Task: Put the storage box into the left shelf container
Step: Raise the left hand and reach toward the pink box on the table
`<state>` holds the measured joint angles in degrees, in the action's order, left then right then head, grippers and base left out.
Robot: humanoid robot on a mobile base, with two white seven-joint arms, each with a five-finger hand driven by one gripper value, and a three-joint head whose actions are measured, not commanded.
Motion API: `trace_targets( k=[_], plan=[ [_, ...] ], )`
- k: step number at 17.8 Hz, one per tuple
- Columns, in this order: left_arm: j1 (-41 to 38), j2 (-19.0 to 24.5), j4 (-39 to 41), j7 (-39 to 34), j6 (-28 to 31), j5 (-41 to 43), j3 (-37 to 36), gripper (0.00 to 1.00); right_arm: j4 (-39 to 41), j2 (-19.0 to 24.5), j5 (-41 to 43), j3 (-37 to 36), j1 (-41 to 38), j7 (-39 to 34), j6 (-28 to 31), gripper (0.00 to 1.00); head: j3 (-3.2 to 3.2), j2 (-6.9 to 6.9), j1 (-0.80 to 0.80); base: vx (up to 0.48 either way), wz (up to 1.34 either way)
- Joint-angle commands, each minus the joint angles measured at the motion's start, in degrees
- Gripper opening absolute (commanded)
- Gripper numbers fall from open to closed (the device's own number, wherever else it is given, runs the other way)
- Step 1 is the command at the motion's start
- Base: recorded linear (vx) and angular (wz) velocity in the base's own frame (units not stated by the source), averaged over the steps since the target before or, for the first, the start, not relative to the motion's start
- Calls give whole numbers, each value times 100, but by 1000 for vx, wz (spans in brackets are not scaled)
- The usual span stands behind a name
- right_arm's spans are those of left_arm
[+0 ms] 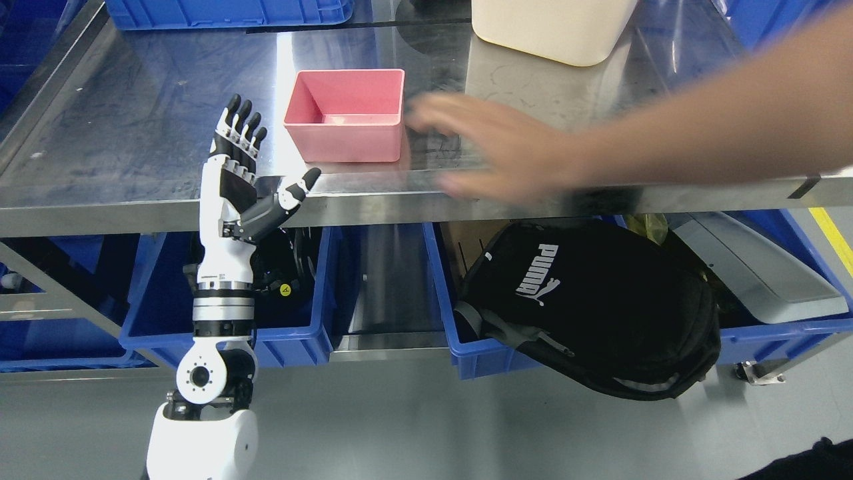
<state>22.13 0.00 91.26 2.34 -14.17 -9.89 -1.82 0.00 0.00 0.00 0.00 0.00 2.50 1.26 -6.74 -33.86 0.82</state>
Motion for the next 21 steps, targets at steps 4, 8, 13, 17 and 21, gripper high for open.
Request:
trace_targets(
  k=[4,8,13,17,21],
  plan=[
    [686,100,-56,1136,431,101,1139,100,100,-100,-9,-27,-53,-4,-3,100,0,0,0,0,0],
    [1801,684,-301,2381,1108,110,1272,100,100,-100,-9,-27,-53,-4,-3,100,0,0,0,0,0],
    [3103,1265,-1162,4306,1391,1152,852,100,100,-100,-9,-27,-53,-4,-3,100,0,0,0,0,0],
    [3342,1783,-1330,5687,1400,2419,-255,98,100,-100,-9,-27,-53,-4,-3,100,0,0,0,0,0],
    [3649,1899,-1768,5936,1400,3141,-810,98,100,-100,-9,-27,-53,-4,-3,100,0,0,0,0,0]
  ],
)
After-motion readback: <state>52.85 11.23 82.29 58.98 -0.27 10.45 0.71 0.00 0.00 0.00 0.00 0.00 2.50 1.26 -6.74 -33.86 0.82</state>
